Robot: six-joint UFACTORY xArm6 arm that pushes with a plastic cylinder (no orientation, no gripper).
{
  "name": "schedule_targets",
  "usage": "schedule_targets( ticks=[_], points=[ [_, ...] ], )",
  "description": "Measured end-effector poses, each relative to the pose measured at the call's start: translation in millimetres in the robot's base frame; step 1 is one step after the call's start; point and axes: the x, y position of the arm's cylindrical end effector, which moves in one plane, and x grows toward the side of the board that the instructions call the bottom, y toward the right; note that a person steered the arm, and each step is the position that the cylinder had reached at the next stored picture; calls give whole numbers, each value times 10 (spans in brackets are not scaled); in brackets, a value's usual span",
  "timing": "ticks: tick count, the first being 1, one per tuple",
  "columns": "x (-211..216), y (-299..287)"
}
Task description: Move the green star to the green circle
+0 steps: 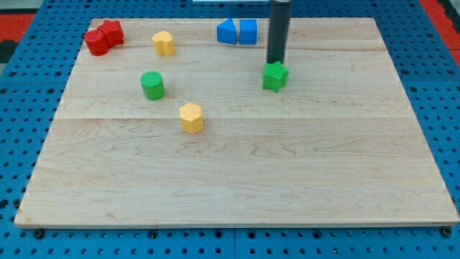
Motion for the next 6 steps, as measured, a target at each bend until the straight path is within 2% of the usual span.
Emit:
schedule_targets(
  ticks=[1,2,4,6],
  points=[
    [118,-335],
    [152,271],
    [451,721],
    [465,-482]
  ],
)
